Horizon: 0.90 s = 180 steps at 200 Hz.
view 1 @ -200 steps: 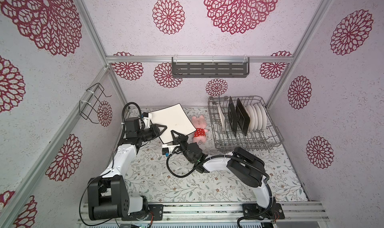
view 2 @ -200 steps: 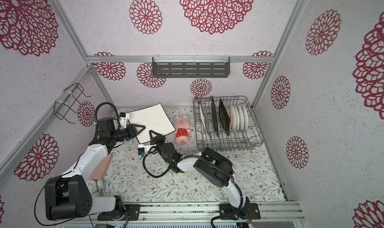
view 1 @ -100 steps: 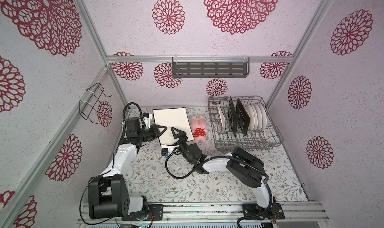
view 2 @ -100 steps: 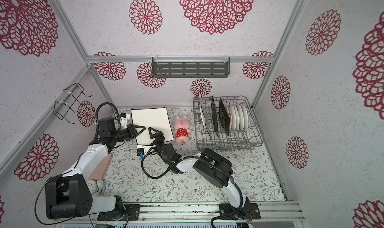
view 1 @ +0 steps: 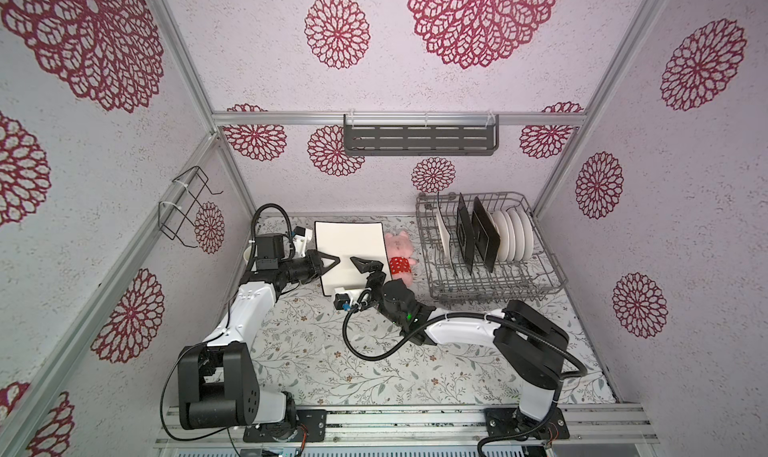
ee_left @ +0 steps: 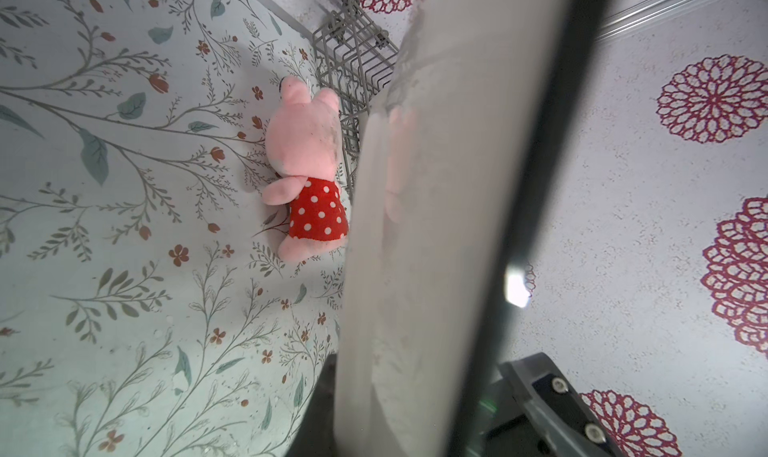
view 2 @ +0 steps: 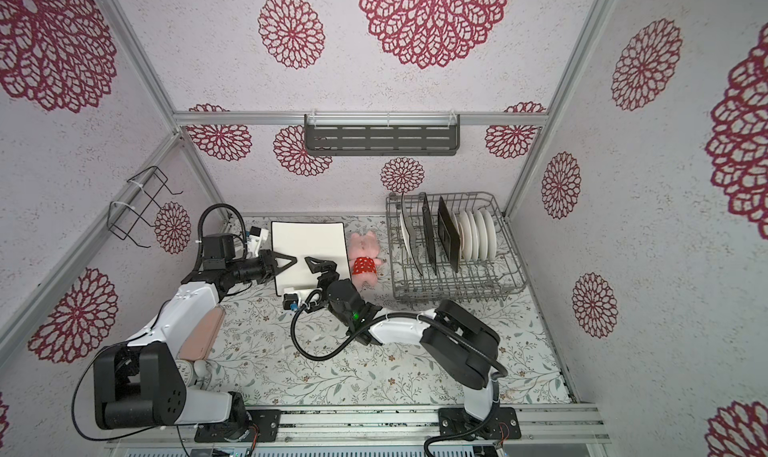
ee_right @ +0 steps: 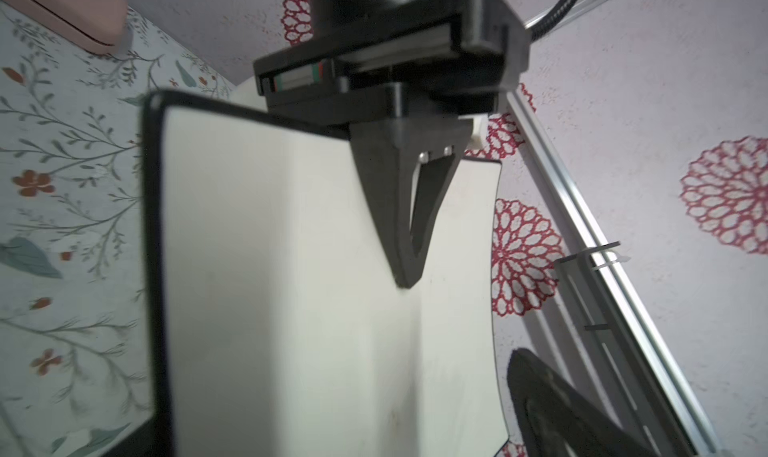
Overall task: Unload the plates from the dish rack
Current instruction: 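Open the right gripper and move it back toward the dish rack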
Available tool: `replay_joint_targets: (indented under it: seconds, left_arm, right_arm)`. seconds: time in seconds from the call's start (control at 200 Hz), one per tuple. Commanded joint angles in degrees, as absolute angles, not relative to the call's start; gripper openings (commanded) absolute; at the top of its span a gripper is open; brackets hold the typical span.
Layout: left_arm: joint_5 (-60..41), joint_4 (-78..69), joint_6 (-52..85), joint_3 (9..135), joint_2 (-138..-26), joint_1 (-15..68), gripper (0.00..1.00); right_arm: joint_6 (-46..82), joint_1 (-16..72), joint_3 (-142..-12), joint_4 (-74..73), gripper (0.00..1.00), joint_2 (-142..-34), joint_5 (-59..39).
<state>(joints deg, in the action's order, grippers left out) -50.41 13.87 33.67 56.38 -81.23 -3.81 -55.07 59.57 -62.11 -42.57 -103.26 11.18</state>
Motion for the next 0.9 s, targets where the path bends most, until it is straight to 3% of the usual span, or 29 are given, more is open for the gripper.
replay_joint_targets:
  seconds: [0.0,0.47,0.75,0.896]
  left_arm:
    - [-46.6,9.0,28.4,57.9,-81.8,-6.5,0.0]
    - [-45.7,7.8,29.0,59.2,-84.5,-7.6,0.0]
    - [-44.2,8.2,28.2,59.2,-87.9,-7.6,0.0]
    - [-42.6,8.1,28.1,59.5,-89.1,-7.6,0.0]
  right_arm:
    - [-37.6,55.4,-64.3,-38.7,0.99,-92.3,5.1]
    - [-14.0,43.9,-73.0,-13.3,0.98,-87.2,-24.0]
    - [3.8,35.6,-80.7,-6.9,0.9,-92.7,-35.7]
    - [13.2,32.3,-80.6,-11.1,0.83,-94.7,-38.9]
